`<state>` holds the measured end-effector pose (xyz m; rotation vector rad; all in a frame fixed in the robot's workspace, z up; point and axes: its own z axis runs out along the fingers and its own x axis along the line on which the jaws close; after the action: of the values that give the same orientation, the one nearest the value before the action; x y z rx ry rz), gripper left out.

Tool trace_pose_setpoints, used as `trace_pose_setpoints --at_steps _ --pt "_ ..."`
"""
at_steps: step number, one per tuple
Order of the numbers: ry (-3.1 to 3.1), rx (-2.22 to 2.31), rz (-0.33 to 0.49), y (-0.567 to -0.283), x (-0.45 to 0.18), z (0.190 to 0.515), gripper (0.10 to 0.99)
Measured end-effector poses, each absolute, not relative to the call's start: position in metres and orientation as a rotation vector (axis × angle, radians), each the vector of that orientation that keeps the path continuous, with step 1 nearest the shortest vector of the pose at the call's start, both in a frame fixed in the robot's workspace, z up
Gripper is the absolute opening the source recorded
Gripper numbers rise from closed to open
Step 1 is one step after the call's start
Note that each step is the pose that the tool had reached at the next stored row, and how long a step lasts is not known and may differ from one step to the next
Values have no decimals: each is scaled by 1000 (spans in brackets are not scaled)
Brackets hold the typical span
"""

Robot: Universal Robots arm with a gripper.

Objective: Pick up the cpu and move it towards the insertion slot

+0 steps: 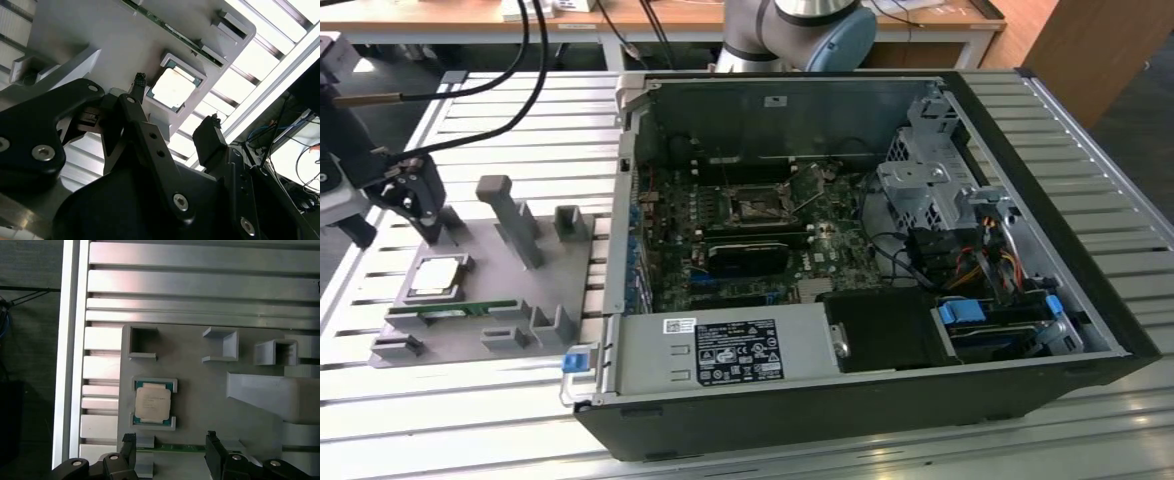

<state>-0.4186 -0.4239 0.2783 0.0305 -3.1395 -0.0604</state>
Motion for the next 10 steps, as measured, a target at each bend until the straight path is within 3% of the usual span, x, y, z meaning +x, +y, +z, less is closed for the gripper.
trace_pose_setpoints --at_steps 8,9,10 --pt "-3139 31 -60 -425 -419 271 675" --pt "-3139 31 -60 -425 -419 270 733" --pt "-3139 31 -60 -425 -419 270 733"
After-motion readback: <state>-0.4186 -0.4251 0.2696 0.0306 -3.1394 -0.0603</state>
